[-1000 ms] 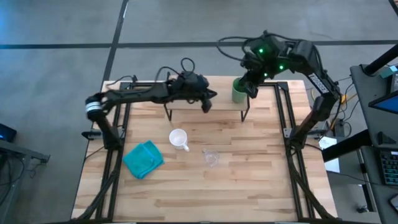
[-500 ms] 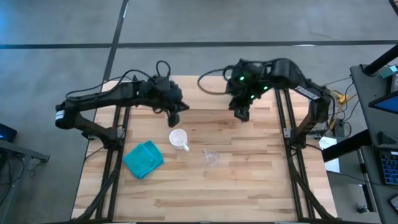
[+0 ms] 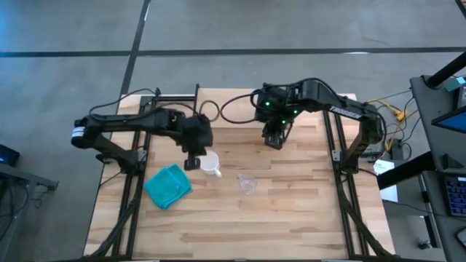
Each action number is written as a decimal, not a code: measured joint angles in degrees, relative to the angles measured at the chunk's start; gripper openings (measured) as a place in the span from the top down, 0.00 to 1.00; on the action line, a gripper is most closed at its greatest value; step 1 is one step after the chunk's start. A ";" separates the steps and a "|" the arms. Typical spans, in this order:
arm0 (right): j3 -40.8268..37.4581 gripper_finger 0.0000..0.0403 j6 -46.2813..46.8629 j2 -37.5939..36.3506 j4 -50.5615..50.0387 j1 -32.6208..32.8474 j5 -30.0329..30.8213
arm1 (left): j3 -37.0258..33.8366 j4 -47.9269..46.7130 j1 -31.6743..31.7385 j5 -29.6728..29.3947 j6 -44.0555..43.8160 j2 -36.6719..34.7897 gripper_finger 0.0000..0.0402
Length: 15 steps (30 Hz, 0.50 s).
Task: Stack small to large cups/mugs on shelf
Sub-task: Put the white mug on the shelf
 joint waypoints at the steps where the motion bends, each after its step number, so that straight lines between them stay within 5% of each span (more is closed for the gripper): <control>1: -0.31 0.82 0.02 0.00 0.08 0.00 0.00 | 0.00 0.00 -0.49 0.10 -0.01 0.71 1.00; 15: -2.64 0.76 -1.09 0.00 1.63 0.02 0.00 | 0.00 -0.16 -3.84 1.65 -0.13 9.81 1.00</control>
